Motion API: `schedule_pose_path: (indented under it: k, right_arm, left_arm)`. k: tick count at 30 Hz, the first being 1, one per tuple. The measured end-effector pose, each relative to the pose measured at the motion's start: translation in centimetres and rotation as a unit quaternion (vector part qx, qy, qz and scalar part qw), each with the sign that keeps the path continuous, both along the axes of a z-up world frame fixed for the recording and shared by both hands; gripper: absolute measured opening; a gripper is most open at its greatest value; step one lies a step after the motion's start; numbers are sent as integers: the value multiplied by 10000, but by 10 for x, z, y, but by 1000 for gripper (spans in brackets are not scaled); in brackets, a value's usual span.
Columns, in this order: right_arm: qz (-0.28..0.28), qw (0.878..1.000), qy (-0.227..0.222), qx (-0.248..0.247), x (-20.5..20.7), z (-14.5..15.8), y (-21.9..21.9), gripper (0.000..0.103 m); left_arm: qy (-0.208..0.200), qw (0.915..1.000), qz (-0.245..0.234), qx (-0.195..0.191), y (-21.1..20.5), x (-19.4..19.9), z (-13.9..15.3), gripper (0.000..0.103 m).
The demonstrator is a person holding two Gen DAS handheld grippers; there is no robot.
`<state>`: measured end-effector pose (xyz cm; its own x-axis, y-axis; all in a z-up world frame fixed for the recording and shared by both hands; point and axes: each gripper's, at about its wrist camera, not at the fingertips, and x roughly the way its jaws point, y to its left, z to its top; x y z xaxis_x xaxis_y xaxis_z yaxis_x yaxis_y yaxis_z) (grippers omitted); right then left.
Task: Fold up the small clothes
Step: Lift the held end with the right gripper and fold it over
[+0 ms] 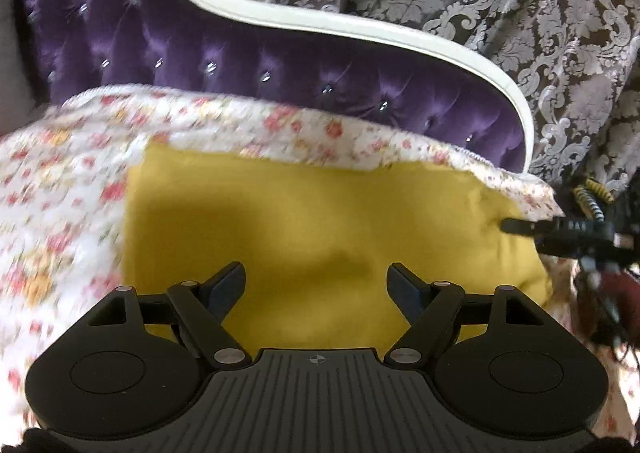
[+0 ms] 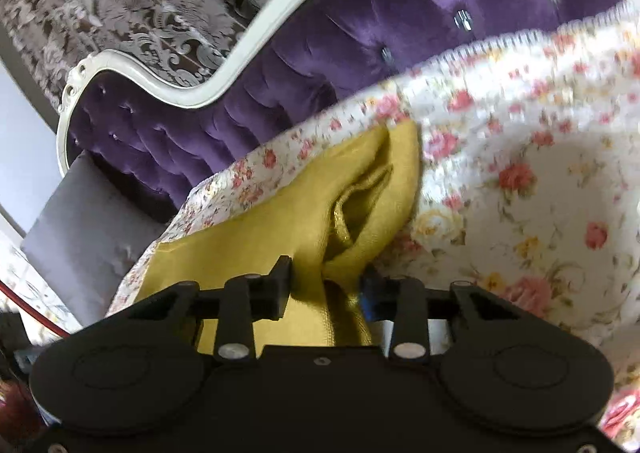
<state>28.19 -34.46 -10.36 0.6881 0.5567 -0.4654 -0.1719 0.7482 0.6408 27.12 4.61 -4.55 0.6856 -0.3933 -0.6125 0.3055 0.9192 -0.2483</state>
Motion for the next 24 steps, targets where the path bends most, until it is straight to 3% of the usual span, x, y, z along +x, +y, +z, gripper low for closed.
schedule_pose_path:
  k: [6,13,15,16,20,22,24]
  right_arm:
    - [309,9994,42,-149,7,3,8,48]
    - [259,9991,204,264,9,-6,1,48]
    - [248,9989,224,319,11,-8,4,43]
    - [251,9991,235,238,13,-6,8,31]
    - [230,9991,192,-308,12,9,23,28]
    - [225,9989,114,-397,11,22,28,27]
    - [253,9985,0,-487,10,37,36,27]
  left_arm:
    - [4,9993,-312,227,-38,26,2,77]
    - [179,9984,-432,316,-53,43,-12,77]
    - [244,9976,-415,496,-60,52,-21,77]
    - [275,9968,-414,632,-63,56,-25,77]
    - [-28,9865,-602,1520,-88,56,-35,78]
    - [97,9905,-517,1268,-82,58,-30,78]
    - [219,9960,-386,777,-63,59,-22,77]
